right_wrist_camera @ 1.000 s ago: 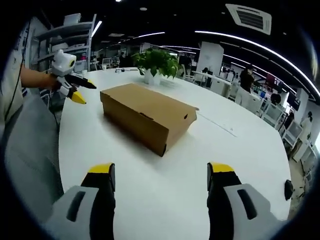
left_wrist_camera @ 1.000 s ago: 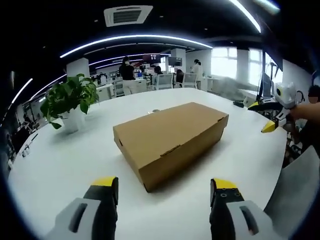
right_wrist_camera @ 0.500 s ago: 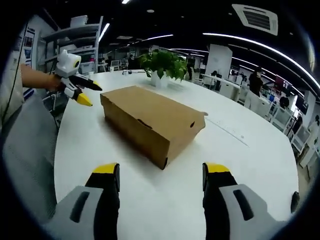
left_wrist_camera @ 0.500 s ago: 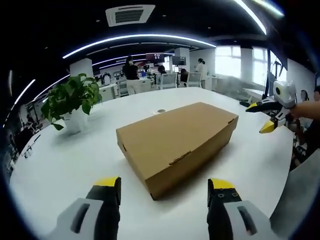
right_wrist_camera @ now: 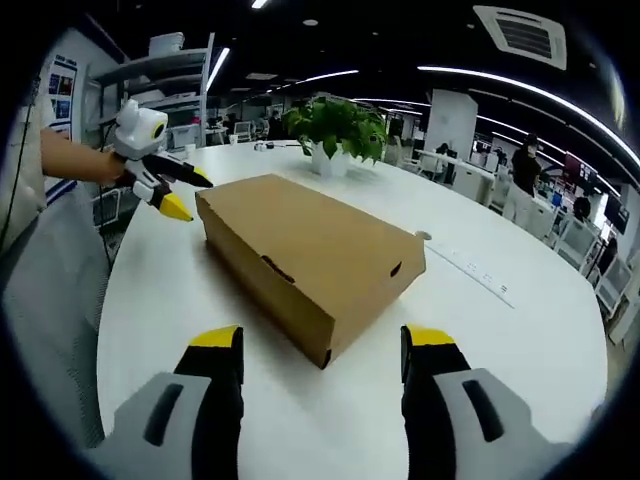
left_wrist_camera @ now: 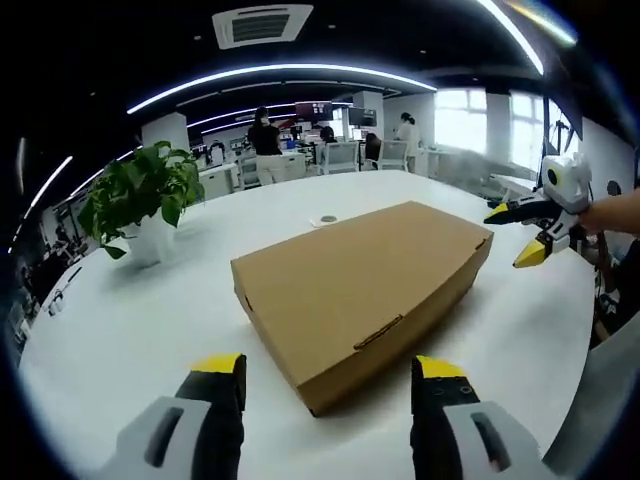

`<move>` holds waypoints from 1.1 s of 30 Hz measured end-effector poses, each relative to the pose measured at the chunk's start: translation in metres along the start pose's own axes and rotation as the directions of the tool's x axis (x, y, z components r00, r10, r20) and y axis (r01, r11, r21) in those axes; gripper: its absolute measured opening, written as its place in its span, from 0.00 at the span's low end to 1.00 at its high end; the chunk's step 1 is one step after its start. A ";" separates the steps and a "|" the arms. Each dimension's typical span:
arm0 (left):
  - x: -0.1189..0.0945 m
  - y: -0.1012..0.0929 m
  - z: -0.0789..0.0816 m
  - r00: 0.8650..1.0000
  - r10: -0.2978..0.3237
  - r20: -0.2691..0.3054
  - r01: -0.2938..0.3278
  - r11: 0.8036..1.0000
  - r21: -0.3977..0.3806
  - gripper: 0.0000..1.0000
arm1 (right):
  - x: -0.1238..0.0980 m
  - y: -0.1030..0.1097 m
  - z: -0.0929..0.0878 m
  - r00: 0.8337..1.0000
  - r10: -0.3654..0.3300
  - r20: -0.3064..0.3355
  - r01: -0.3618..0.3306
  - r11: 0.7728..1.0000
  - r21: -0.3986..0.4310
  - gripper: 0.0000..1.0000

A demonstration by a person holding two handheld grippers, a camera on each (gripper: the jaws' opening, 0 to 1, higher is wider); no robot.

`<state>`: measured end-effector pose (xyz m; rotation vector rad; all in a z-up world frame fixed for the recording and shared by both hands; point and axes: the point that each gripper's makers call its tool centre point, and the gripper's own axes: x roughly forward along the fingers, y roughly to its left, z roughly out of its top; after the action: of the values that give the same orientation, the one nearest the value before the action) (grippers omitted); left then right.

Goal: Operate the shoe box by opening the lid, removing the specified soft item, and placing it in the target area until the item is outside and the box remains undamaged.

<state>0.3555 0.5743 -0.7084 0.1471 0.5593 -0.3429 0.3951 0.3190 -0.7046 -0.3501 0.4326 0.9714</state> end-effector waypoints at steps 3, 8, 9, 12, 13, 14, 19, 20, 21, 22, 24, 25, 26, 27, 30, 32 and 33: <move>0.004 0.001 0.000 1.000 0.001 -0.006 -0.001 1.000 -0.003 0.67 | 0.006 0.000 0.004 1.000 0.013 -0.004 -0.013 1.000 -0.001 0.57; 0.010 0.001 0.000 1.000 0.002 -0.013 -0.002 1.000 0.000 0.66 | 0.018 0.001 0.002 0.999 0.026 -0.024 -0.026 1.000 -0.002 0.53; 0.010 0.001 0.000 1.000 0.004 -0.014 -0.004 1.000 -0.002 0.66 | 0.021 0.001 0.001 0.999 0.025 -0.032 -0.026 1.000 -0.001 0.53; 0.012 0.001 0.000 1.000 0.010 -0.018 -0.010 1.000 -0.008 0.64 | 0.025 0.002 0.001 0.999 0.032 -0.039 -0.032 0.999 -0.002 0.52; 0.013 0.001 -0.001 1.000 0.009 -0.018 -0.009 1.000 -0.011 0.64 | 0.027 0.002 0.002 0.999 0.032 -0.038 -0.032 0.999 0.002 0.52; 0.013 0.000 0.000 1.000 0.009 -0.018 -0.009 1.000 -0.011 0.64 | 0.027 0.002 0.003 0.999 0.032 -0.036 -0.032 0.999 0.002 0.51; 0.015 -0.001 0.001 1.000 0.012 -0.015 -0.013 1.000 -0.019 0.62 | 0.032 -0.002 0.006 0.999 0.017 -0.033 -0.016 1.000 0.007 0.47; 0.015 -0.001 0.001 1.000 0.013 -0.014 -0.013 1.000 -0.020 0.62 | 0.033 -0.002 0.006 0.999 0.015 -0.034 -0.015 1.000 0.004 0.46; 0.016 -0.002 0.001 1.000 0.013 -0.016 -0.014 1.000 -0.020 0.62 | 0.034 -0.002 0.006 0.999 0.013 -0.034 -0.013 1.000 0.004 0.46; 0.016 -0.002 0.001 1.000 0.013 -0.016 -0.013 1.000 -0.018 0.62 | 0.035 -0.003 0.006 0.999 0.009 -0.036 -0.009 1.000 0.007 0.46; 0.017 -0.004 0.001 1.000 0.013 -0.019 -0.013 1.000 -0.013 0.61 | 0.036 -0.004 0.006 0.999 0.009 -0.036 -0.009 1.000 0.013 0.47; 0.017 -0.004 0.001 1.000 0.012 -0.021 -0.013 1.000 -0.013 0.61 | 0.036 -0.003 0.006 0.999 0.009 -0.036 -0.009 1.000 0.013 0.47; 0.017 -0.004 0.001 1.000 0.011 -0.022 -0.012 1.000 -0.015 0.61 | 0.036 -0.003 0.006 0.999 0.009 -0.036 -0.009 1.000 0.013 0.47; 0.017 -0.005 0.001 1.000 0.010 -0.023 -0.010 1.000 -0.014 0.60 | 0.036 -0.003 0.005 0.999 0.008 -0.037 -0.008 1.000 0.015 0.47; 0.017 -0.005 0.001 1.000 0.011 -0.023 -0.011 1.000 -0.014 0.60 | 0.036 -0.003 0.005 0.999 0.003 -0.035 -0.003 1.000 0.020 0.47; 0.017 -0.005 0.001 1.000 0.009 -0.024 -0.010 1.000 -0.014 0.60 | 0.037 -0.002 0.005 0.999 0.000 -0.035 0.001 1.000 0.028 0.47; 0.017 -0.005 0.001 1.000 0.008 -0.024 -0.008 1.000 -0.013 0.60 | 0.037 -0.002 0.005 0.999 -0.002 -0.035 0.003 0.999 0.032 0.47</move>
<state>0.3675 0.5648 -0.7175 0.1410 0.5845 -0.3301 0.4162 0.3465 -0.7189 -0.3385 0.4789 0.9556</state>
